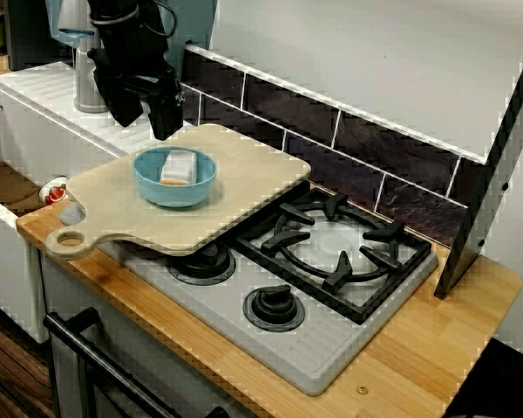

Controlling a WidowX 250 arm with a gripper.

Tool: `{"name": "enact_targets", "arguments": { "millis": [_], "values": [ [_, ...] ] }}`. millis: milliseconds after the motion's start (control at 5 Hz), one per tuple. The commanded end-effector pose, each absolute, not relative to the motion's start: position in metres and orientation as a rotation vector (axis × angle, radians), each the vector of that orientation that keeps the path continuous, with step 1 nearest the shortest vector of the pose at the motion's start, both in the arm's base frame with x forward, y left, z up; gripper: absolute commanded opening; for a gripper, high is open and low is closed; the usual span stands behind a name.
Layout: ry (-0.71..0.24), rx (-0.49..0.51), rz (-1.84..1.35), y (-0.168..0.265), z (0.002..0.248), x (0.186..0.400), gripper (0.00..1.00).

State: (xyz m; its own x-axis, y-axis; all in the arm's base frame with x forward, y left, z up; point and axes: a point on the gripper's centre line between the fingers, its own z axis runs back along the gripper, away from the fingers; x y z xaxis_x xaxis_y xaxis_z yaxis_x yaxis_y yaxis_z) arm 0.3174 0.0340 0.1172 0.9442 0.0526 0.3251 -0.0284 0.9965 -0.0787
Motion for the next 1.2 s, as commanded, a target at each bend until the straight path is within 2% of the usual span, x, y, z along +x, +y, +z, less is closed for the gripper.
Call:
{"name": "enact_targets", "arguments": {
  "millis": [0, 600, 1000],
  "values": [
    [-0.365, -0.06, -0.015, 0.037, 0.133, 0.308, 1.0],
    [-0.284, -0.044, -0.126, 0.035, 0.126, 0.3, 1.0],
    [-0.181, -0.001, -0.19, 0.031, 0.115, 0.293, 1.0]
  ]
}}
